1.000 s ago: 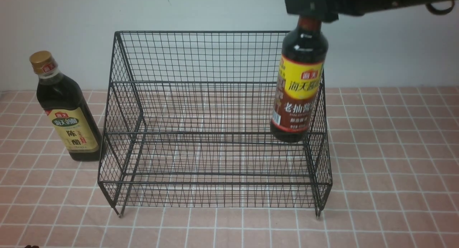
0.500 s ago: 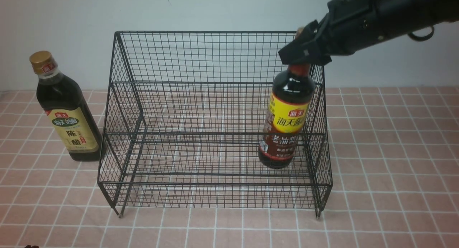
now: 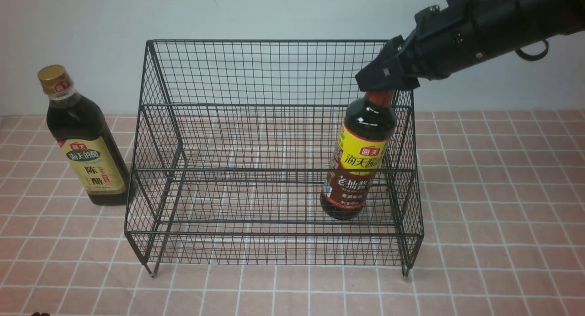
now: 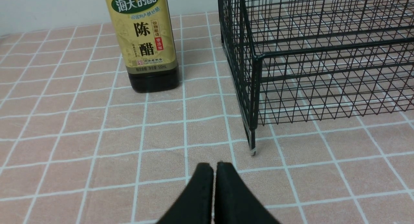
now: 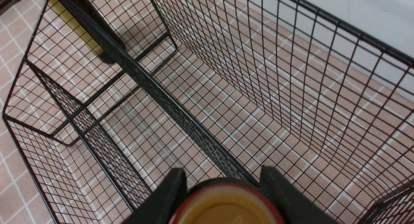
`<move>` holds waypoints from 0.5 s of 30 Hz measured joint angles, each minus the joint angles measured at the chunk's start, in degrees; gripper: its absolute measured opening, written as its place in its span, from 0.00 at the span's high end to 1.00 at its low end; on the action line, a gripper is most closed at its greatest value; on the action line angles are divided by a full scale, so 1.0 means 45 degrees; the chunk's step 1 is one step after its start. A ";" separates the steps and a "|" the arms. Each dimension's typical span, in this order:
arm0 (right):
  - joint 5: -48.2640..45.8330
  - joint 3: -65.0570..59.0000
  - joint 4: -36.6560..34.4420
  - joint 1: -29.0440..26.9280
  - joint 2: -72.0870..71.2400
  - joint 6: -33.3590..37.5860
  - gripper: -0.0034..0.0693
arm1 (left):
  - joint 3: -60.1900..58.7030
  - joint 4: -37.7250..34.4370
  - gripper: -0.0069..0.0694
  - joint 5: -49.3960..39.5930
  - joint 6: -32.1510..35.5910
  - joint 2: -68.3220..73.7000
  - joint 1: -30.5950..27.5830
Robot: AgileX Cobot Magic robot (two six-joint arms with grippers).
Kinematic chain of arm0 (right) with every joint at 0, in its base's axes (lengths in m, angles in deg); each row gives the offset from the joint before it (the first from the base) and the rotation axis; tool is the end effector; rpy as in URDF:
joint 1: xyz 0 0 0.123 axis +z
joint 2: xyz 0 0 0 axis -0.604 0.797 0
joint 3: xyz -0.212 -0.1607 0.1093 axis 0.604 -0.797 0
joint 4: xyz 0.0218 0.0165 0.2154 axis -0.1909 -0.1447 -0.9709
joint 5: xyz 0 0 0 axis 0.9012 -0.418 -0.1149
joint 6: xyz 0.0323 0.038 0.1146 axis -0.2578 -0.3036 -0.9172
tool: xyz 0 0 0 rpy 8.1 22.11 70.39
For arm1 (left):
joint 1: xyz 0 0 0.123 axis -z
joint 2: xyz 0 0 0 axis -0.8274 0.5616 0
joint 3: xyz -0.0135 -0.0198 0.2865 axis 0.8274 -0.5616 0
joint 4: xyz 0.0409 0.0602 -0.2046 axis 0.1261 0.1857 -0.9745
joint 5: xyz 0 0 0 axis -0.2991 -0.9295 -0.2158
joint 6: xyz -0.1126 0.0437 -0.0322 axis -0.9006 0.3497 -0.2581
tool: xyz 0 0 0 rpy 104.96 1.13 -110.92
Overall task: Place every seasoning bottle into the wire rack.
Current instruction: Use the right arm to put the condiment bottle back on the shelf
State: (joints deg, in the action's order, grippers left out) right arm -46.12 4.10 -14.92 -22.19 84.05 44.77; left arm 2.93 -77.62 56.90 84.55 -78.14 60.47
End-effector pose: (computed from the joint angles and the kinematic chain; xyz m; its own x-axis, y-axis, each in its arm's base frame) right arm 0.3310 0.1628 0.3296 -0.5887 -0.3720 -0.7176 -0.7310 0.6240 0.2763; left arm 0.0470 -0.0067 0.1613 -0.2909 0.0757 -0.9537 0.1177 0.9921 0.0429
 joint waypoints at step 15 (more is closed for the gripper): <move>0.0455 0.0126 -0.0772 0.0163 0.0000 -0.0900 0.46 | 0.0000 0.0000 0.92 0.0000 0.0000 0.0000 0.0000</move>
State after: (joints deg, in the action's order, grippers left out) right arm -44.07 4.67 -18.39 -21.46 84.05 40.72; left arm 2.93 -77.62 56.90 84.55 -78.14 60.47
